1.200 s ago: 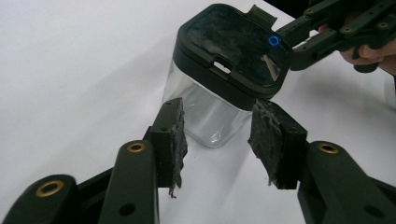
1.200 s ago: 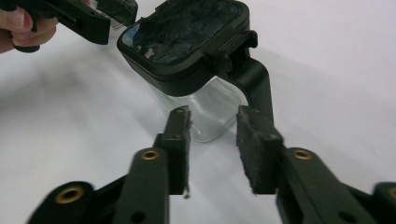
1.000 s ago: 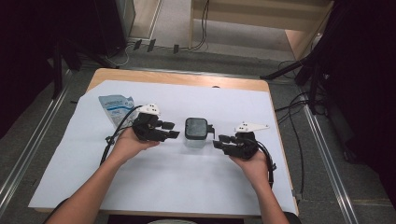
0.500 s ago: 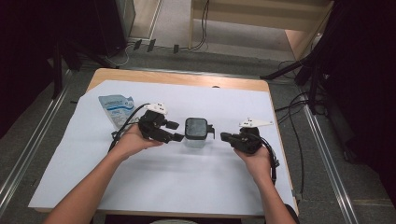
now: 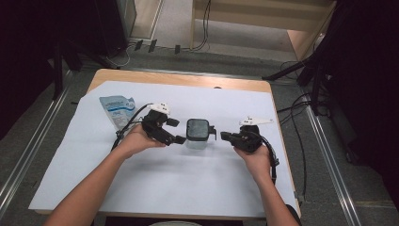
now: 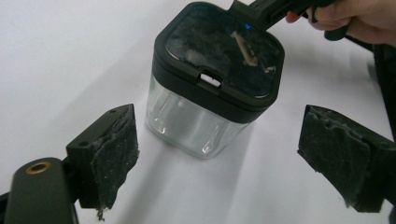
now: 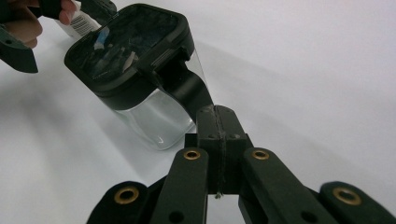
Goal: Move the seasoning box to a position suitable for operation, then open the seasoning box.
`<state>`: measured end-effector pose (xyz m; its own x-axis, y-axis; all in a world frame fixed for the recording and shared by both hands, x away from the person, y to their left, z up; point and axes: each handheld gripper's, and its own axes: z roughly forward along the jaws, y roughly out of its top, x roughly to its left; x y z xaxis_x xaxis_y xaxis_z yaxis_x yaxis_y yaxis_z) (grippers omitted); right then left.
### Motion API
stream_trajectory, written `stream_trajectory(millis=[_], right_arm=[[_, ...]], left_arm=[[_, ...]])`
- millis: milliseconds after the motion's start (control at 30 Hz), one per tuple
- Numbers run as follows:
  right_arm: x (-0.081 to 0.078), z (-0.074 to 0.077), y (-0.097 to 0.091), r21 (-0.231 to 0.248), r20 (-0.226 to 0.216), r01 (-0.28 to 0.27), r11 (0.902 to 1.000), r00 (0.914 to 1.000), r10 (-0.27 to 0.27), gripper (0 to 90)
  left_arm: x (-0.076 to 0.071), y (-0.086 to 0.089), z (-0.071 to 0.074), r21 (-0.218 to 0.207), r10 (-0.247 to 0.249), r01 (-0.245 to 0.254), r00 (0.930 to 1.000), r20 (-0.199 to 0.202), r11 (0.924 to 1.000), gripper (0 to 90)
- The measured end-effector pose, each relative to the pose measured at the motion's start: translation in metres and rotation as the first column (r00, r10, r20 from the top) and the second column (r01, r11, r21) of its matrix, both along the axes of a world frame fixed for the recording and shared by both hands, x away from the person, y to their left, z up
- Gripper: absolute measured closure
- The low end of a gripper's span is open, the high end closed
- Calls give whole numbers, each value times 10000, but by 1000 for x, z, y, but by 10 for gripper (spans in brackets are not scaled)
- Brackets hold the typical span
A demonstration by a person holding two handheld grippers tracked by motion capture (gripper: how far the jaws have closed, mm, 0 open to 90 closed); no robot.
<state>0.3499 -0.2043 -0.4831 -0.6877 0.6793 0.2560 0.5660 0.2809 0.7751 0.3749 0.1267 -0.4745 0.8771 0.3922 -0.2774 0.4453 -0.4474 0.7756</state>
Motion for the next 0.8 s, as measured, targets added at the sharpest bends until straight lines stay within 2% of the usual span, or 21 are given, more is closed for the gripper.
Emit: stream_trajectory(millis=[133,267,333,367,500,733,800], right_arm=[[2,3,3,-67,34,33,10000,10000,-33,900],[3,2,6,-143,37,26,9999,10000,-25,900],[4,2,7,-155,46,-2,9999,10000,2,900],[5,1,7,-162,52,-17,9999,10000,17,900],[6,1,6,-60,27,29,10000,10000,-28,900],[5,0,7,-54,-75,17,10000,10000,-17,900],[6,0,8,-86,-79,13,10000,10000,-14,900]], left_arm=[[6,-4,0,270,-238,238,9997,-13,9994,113],[7,-9,1,14,-410,410,9991,89,9992,102],[8,-10,1,86,-442,442,9990,20,9990,92],[9,-11,0,288,-503,500,9987,80,9983,87],[10,-18,-1,405,-581,577,9983,79,9975,80],[13,-24,-1,374,-867,860,9961,170,9956,74],[16,-25,-4,135,-958,957,9954,88,9953,75]])
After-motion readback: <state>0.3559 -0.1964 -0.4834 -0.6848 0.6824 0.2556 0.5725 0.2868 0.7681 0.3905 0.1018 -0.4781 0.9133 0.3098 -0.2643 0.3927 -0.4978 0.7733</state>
